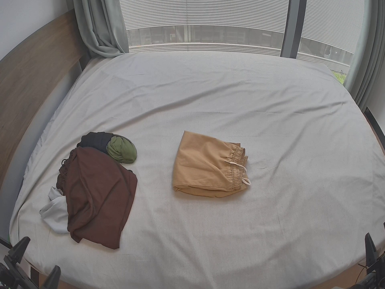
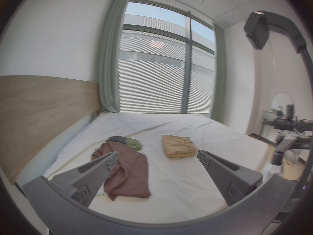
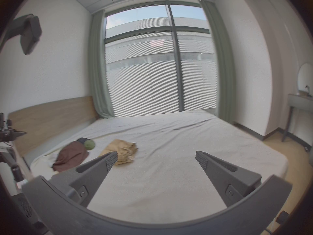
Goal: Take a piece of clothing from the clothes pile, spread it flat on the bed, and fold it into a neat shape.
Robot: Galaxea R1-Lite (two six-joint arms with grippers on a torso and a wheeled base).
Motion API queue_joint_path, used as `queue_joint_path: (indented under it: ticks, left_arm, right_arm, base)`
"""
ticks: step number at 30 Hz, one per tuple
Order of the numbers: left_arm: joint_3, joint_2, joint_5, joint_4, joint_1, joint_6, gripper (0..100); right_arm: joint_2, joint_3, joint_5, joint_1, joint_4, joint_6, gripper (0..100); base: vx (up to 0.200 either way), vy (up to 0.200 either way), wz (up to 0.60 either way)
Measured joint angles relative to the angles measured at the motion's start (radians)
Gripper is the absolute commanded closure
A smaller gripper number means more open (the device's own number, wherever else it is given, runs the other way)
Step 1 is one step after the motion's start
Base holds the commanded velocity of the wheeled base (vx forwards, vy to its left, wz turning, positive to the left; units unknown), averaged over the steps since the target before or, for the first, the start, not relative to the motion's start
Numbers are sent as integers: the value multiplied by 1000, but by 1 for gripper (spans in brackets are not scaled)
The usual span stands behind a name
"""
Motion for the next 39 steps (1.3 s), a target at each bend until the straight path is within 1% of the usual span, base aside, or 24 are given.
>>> queue_joint_path:
  ticks: [2, 3, 7, 9, 14, 18, 21, 23, 27, 30, 39]
  left_arm:
    - [0, -26, 74, 18, 10, 6, 0]
    - [0, -40, 129, 29, 15, 12, 0]
    - [0, -68, 264, 100, 27, 33, 0]
    - [0, -75, 293, 113, 30, 33, 0]
    - [0, -84, 296, 118, 33, 48, 0]
    - [0, -86, 295, 118, 34, 53, 0]
    - [0, -86, 294, 118, 34, 53, 0]
    - [0, -86, 294, 118, 33, 52, 0]
    - [0, -86, 294, 118, 33, 52, 0]
    - [0, -86, 294, 118, 33, 51, 0]
    - [0, -86, 296, 118, 33, 41, 0]
  right_arm:
    - [-2, 0, -47, 0, 4, -19, 0]
    - [-3, 0, -62, 0, 6, -32, 0]
    - [-4, 0, -56, 0, 10, -69, 0]
    - [-4, 0, -38, 0, 9, -79, 0]
    - [-4, 0, -18, 1, 7, -83, 0]
    - [-4, 0, 24, 0, -4, -74, 0]
    - [-4, 0, -3, 0, -4, -57, 0]
    - [-4, 0, -14, 1, -3, -69, 0]
    - [-4, 0, -10, 2, 28, -104, 0]
    - [-3, 0, -10, 3, 77, -96, 0]
    - [-3, 0, -14, 2, 47, -83, 0]
  base:
    - [0, 0, 0]
    - [0, 0, 0]
    - [0, 0, 0]
    - [0, 0, 0]
    - [0, 0, 0]
    - [0, 0, 0]
    - [0, 0, 0]
    - [0, 0, 0]
    - [0, 0, 0]
    - [0, 0, 0]
    - [0, 0, 0]
